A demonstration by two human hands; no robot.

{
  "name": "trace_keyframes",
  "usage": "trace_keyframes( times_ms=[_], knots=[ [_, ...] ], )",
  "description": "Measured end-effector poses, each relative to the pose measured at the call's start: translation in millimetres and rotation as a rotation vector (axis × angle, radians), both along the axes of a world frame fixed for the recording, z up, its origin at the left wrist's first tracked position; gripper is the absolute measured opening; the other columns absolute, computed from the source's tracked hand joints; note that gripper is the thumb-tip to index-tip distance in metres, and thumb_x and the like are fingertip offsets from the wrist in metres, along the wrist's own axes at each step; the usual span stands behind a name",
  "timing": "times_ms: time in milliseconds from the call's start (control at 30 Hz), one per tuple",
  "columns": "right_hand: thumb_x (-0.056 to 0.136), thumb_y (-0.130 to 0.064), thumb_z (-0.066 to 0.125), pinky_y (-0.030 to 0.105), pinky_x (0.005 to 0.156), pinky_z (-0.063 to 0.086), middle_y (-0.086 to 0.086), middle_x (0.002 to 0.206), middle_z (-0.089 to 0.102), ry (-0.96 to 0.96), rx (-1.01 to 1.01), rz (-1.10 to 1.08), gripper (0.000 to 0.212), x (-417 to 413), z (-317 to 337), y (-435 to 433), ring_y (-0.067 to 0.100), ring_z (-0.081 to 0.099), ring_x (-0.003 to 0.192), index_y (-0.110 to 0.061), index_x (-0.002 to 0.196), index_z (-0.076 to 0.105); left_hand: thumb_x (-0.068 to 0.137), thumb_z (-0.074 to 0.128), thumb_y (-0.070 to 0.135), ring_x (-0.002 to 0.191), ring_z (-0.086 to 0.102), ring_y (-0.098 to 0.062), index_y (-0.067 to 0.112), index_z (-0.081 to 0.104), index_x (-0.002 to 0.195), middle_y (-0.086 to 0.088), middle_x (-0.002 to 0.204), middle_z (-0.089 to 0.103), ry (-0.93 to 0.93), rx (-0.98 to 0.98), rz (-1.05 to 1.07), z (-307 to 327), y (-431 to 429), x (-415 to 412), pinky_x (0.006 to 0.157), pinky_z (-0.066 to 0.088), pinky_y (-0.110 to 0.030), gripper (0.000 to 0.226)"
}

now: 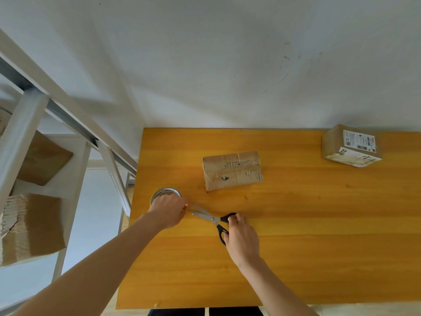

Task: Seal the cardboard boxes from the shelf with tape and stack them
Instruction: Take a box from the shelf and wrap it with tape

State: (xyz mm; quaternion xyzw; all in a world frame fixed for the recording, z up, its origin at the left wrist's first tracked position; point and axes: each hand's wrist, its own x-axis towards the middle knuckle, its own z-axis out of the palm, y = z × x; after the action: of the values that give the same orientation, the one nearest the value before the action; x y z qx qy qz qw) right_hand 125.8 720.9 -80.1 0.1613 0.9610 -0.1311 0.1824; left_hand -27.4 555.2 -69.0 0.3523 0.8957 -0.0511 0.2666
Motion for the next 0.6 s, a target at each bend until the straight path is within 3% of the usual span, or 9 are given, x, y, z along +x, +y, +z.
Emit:
trace_keyframes(
  times_ms=[100, 233, 333, 400, 467, 533, 600],
  knots=[
    [0.101, -0.019, 0.048, 0.025, 0.092, 0.046, 0.003, 0.137, 0.044, -0.019, 0.025, 0.055, 0.034, 1.5, -2.0, 2.4, 0.016, 0.046, 0.122, -0.011, 0.134, 0.046, 0.099, 0.043, 0.033, 0.096, 0.062, -0.024, 0.026, 0.051, 0.121, -0.002, 0.106, 0.065, -0.002, -0.008, 0.02, -3.8, 0.3, 4.2, 0.072, 0.05, -0.034, 0.024],
    [0.099, -0.03, 0.053, 0.026, 0.095, 0.044, 0.004, 0.133, 0.05, -0.044, 0.001, 0.111, 0.041, 5.7, -4.4, 3.6, 0.018, 0.05, 0.121, -0.01, 0.134, 0.044, 0.099, 0.044, 0.032, 0.094, 0.063, -0.024, 0.026, 0.049, 0.123, -0.002, 0.104, 0.064, 0.011, -0.012, 0.021, -6.5, -0.2, 7.6, 0.066, 0.047, -0.032, 0.025],
    [0.082, -0.037, 0.076, 0.024, 0.073, 0.054, 0.001, 0.098, 0.067, 0.143, 0.075, 0.164, 0.035, 7.3, 7.5, 6.6, 0.014, 0.066, 0.088, -0.011, 0.104, 0.068, 0.098, 0.044, 0.043, 0.092, 0.064, -0.023, 0.026, 0.047, 0.125, 0.001, 0.104, 0.064, 0.068, -0.029, 0.013, -0.1, -1.7, 11.4, 0.065, 0.048, -0.032, 0.032],
    [0.079, -0.03, 0.079, 0.027, 0.064, 0.055, 0.001, 0.086, 0.067, 0.472, 0.118, 0.199, 0.024, 3.5, 9.1, 11.5, 0.017, 0.066, 0.075, -0.011, 0.09, 0.071, 0.096, 0.048, 0.043, 0.077, 0.064, -0.024, 0.019, 0.054, 0.116, 0.0, 0.091, 0.064, 0.27, 0.194, 0.043, 10.8, -2.2, 12.6, 0.054, 0.048, -0.03, 0.031],
    [0.091, -0.028, 0.059, 0.03, 0.076, 0.052, 0.005, 0.103, 0.066, 0.668, 0.095, 0.2, 0.026, -12.0, 17.6, 17.0, 0.02, 0.065, 0.091, -0.008, 0.106, 0.067, 0.096, 0.049, 0.03, 0.068, 0.06, -0.028, 0.009, 0.06, 0.102, -0.006, 0.085, 0.06, 0.465, 0.549, 0.044, 22.3, 1.5, 12.2, 0.048, 0.048, -0.033, 0.025],
    [0.095, -0.035, 0.047, 0.032, 0.099, 0.042, 0.008, 0.133, 0.057, 0.686, 0.083, 0.203, 0.048, -34.9, 29.0, 23.0, 0.021, 0.054, 0.121, -0.006, 0.132, 0.055, 0.097, 0.041, 0.026, 0.091, 0.06, -0.031, 0.005, 0.057, 0.114, -0.014, 0.108, 0.061, 0.527, 0.759, 0.01, 32.7, 19.1, 12.1, 0.07, 0.051, -0.039, 0.031],
    [0.096, -0.044, 0.044, 0.036, 0.118, 0.021, 0.008, 0.157, 0.032, 0.576, 0.061, 0.226, 0.067, -58.7, 40.0, 27.8, 0.021, 0.028, 0.145, -0.007, 0.15, 0.032, 0.1, 0.032, 0.034, 0.132, 0.04, -0.027, 0.006, 0.04, 0.139, -0.015, 0.145, 0.041, 0.412, 0.738, 0.005, 41.1, 44.2, 12.7, 0.107, 0.035, -0.041, 0.048]
  ],
)
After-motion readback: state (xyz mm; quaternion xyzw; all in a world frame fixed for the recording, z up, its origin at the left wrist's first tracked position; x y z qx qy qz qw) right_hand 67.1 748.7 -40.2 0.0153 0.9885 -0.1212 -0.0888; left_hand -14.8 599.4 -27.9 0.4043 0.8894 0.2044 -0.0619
